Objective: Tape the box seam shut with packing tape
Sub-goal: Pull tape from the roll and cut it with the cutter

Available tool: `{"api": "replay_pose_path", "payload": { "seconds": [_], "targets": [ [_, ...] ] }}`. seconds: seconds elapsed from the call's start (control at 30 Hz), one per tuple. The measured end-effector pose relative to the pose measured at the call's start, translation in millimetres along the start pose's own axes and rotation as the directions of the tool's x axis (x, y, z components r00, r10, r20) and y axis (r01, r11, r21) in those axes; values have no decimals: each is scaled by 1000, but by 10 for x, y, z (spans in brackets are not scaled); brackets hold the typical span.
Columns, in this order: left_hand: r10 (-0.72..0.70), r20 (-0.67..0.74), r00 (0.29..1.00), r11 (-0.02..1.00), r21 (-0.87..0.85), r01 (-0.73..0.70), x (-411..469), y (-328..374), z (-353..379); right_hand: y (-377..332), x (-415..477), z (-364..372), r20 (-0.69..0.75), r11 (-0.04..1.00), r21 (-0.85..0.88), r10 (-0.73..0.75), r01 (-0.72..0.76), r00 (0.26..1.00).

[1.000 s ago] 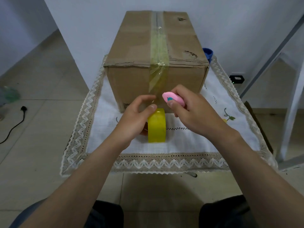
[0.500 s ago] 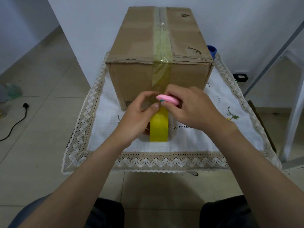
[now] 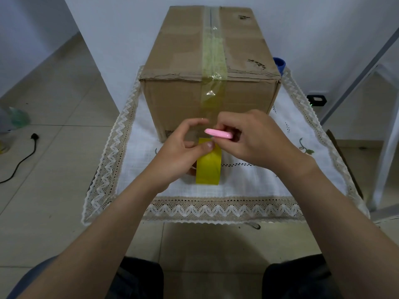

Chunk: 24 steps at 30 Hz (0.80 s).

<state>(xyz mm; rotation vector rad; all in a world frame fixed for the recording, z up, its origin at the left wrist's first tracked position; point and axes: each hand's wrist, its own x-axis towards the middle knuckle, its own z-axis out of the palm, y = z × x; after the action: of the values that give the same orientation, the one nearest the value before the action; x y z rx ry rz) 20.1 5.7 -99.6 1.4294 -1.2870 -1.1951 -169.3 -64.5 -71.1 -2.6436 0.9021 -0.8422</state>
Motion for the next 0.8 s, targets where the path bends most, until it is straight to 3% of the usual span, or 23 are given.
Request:
{"api": "replay_pose_path", "payload": {
  "seconds": [0.4, 0.8],
  "targets": [
    [10, 77, 997, 1000, -13, -9, -48, -8, -44, -25, 92, 0, 38, 1000, 11, 18, -18, 999],
    [-6, 62, 998, 999, -41, 9, -47, 0, -47, -60, 168, 75, 66, 1000, 20, -4, 2, 998]
  ]
}}
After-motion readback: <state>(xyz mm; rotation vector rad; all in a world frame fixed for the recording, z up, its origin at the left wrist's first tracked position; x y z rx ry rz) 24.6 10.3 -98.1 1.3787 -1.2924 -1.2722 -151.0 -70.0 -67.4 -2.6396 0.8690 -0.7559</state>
